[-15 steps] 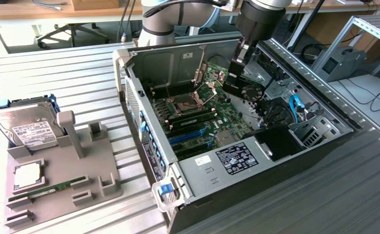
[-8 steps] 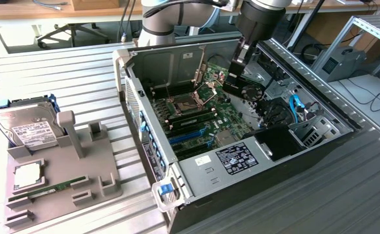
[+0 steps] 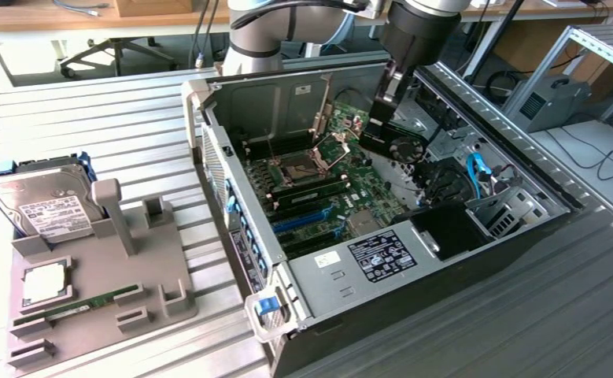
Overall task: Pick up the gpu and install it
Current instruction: 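Insert the gpu into the slot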
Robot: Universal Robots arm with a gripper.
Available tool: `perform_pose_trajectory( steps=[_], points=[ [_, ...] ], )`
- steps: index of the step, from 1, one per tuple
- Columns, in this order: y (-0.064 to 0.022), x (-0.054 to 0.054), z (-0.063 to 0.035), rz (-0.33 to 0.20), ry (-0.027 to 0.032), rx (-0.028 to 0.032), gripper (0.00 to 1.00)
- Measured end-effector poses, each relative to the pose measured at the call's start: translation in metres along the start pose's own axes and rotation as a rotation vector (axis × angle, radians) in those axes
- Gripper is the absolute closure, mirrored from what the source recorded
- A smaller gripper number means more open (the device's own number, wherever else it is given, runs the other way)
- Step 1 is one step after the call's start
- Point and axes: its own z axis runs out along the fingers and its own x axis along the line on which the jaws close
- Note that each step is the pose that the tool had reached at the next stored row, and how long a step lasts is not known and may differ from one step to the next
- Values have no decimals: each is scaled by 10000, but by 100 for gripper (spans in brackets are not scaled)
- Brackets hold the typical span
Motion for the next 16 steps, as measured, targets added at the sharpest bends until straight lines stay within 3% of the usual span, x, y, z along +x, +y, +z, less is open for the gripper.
perform_pose_trajectory(
  steps=[16],
  points=[
    [0,0,1,-313,12,-9,73]
  ],
)
